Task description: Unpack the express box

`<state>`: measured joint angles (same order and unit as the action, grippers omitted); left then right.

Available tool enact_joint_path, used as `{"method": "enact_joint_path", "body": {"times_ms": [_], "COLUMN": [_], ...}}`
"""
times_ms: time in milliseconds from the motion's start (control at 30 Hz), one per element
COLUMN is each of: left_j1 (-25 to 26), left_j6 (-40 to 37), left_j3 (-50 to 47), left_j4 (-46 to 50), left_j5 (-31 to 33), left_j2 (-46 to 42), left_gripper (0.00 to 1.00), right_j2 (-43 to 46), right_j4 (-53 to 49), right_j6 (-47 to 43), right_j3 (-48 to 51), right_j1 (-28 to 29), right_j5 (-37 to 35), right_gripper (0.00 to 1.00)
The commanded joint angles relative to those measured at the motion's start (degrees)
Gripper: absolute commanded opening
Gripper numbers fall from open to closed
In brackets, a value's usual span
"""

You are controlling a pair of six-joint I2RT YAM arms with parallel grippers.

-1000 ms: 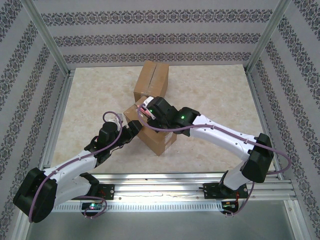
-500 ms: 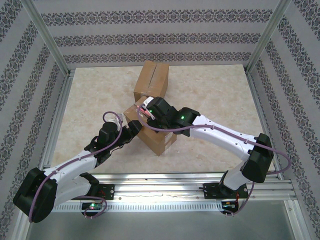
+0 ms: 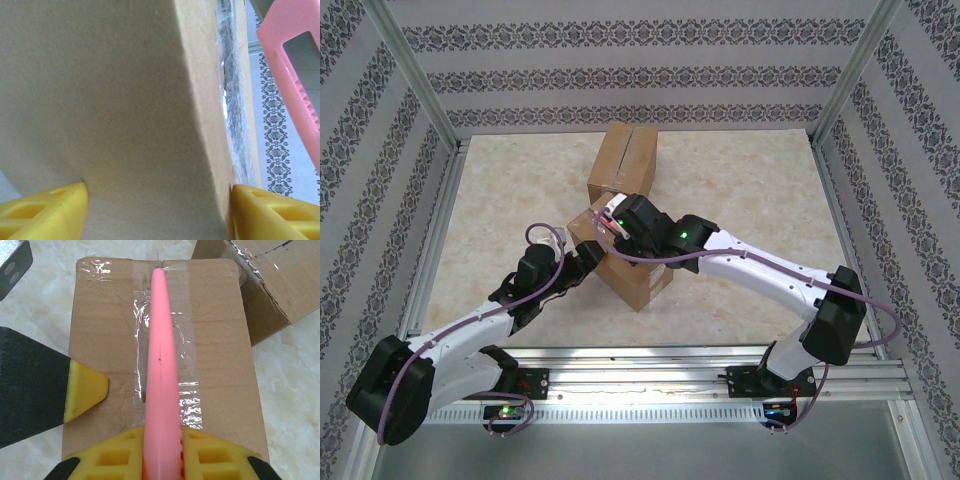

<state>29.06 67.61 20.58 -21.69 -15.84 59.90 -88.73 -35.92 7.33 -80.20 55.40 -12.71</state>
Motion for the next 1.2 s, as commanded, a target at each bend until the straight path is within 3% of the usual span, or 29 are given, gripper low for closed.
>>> {"method": "enact_joint_path", "body": {"times_ms": [0,633,1167], "left_j1": [-0.6,-0.8,-0.7], "left_j6": [0.3,-0.2,0.5], "left_j3": [-2.0,-1.4,-1.3], "left_j4": [3.6,3.1,2.4], "left_j5": [2.3,2.9,3.7], "left_j2": [0.4,2.2,3.4], "left_gripper": [0.74,0.74,0.73], "right_j2": [-1.1,0.4,1.1], "right_j4": [-0.3,-7.6,-15.7], "right_j6": [1.0,4.7,10.7], "right_j3": [-1.3,-0.6,-2.8], "right_j1": [0.5,0.5,4.0], "right_j5": [-1.4,-3.2,-5.8], "right_gripper": [0.0,0.0,0.0]}}
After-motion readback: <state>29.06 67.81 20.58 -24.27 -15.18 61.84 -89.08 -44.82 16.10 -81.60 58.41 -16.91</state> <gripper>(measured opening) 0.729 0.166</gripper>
